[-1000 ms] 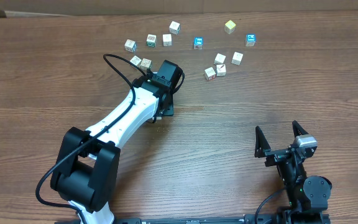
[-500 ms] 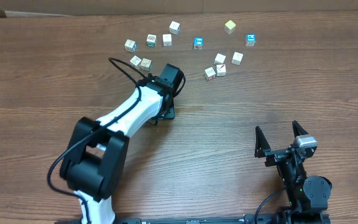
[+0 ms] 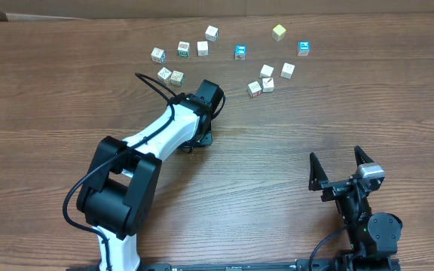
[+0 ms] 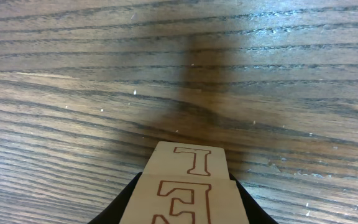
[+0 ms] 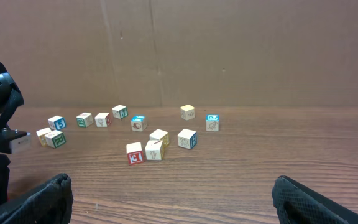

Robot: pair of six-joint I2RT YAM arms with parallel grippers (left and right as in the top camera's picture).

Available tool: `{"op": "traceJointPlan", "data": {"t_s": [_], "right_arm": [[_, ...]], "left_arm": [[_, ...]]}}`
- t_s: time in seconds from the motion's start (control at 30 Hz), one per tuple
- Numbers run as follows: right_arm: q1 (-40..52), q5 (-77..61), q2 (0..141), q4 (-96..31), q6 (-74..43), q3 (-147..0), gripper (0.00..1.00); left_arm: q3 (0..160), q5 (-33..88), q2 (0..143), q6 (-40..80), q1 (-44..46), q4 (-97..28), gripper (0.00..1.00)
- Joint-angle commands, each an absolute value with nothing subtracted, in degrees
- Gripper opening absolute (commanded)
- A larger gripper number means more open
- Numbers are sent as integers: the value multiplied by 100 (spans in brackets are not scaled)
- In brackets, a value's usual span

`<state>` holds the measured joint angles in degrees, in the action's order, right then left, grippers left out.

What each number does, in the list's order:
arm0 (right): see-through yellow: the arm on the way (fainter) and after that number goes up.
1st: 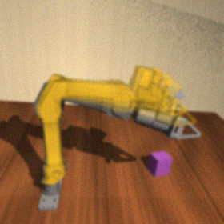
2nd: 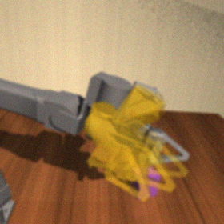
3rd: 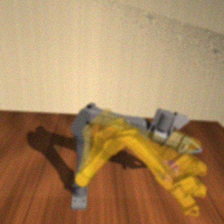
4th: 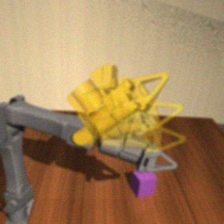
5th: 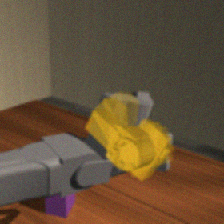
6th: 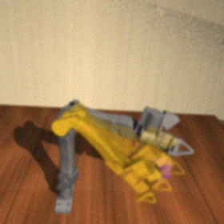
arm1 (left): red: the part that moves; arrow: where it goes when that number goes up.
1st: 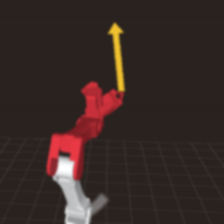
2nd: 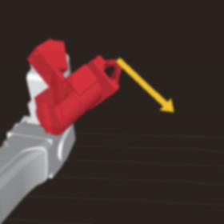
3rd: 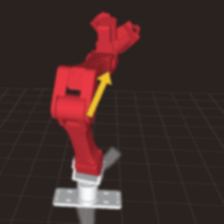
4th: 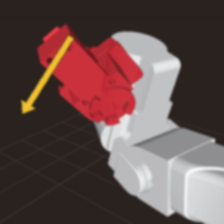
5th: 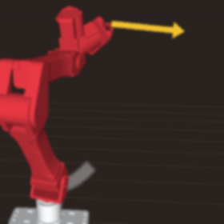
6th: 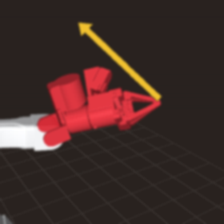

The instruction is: Form a tower

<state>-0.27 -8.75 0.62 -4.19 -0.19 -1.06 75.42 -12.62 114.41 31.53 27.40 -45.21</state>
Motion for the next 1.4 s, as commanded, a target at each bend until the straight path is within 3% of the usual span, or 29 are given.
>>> {"op": "traceJointPlan", "data": {"t_s": [0.0,0.07,0.17,0.23,0.43,0.63,0.87,1.03,1.37], "right_arm": [[5,-867,16,-401,5,-47,100],[5,-867,16,-401,5,-47,100],[5,-867,16,-401,5,-47,100],[5,-867,16,-401,5,-47,100],[3,-867,16,-401,5,-47,100],[5,-867,16,-401,5,-47,100],[5,-867,16,-401,5,-47,100],[5,-867,16,-401,5,-47,100],[5,-867,16,-401,5,-47,100]], "left_arm": [[7640,-1232,11496,3188,2729,-4523,28],[7640,-1225,11496,3188,2729,-4525,33],[7640,-1216,11496,3168,2729,-4525,49],[7640,-1219,11496,3168,2729,-4519,50],[7640,-1229,11496,3168,2657,-4475,47],[7640,-1116,11496,3146,2443,-4410,33],[7640,-611,11496,2569,2462,-4320,33],[7640,-563,11496,2567,2480,-4379,25],[7640,-456,11496,2567,2480,-4683,28]]}}
